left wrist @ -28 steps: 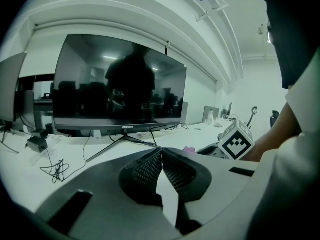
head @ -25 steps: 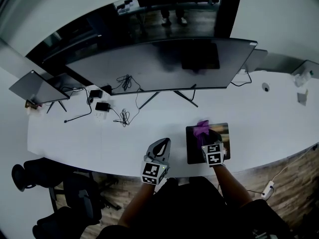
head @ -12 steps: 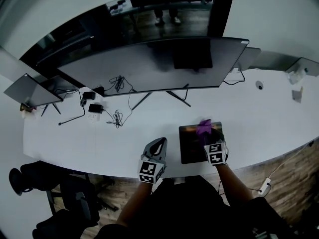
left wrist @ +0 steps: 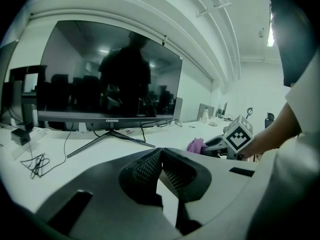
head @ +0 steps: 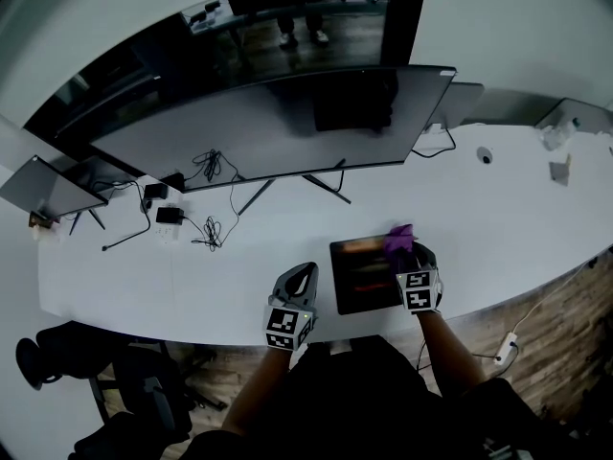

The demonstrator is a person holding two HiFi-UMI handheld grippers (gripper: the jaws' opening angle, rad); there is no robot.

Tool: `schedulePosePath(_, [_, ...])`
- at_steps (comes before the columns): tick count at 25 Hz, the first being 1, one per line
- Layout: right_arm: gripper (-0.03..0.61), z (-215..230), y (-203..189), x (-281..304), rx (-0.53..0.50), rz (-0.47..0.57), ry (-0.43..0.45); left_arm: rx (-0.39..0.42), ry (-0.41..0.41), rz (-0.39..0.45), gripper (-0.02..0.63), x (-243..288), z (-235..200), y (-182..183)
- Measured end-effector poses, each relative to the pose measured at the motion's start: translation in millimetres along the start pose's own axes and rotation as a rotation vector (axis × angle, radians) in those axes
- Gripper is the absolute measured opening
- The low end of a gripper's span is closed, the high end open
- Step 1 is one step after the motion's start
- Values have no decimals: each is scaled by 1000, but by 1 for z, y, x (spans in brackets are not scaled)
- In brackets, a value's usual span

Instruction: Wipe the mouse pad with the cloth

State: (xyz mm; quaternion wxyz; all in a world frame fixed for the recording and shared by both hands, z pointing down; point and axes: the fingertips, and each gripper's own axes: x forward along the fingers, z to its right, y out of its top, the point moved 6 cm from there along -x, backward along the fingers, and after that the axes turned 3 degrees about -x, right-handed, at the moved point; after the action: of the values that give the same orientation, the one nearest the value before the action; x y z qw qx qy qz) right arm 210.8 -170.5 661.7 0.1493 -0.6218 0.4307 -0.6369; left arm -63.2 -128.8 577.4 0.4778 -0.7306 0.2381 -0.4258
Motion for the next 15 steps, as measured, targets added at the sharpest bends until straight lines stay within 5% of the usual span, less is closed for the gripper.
schedulePosePath(15, [109, 18, 1, -11, 18, 32, -80, -22, -21, -13, 21, -2, 6, -9])
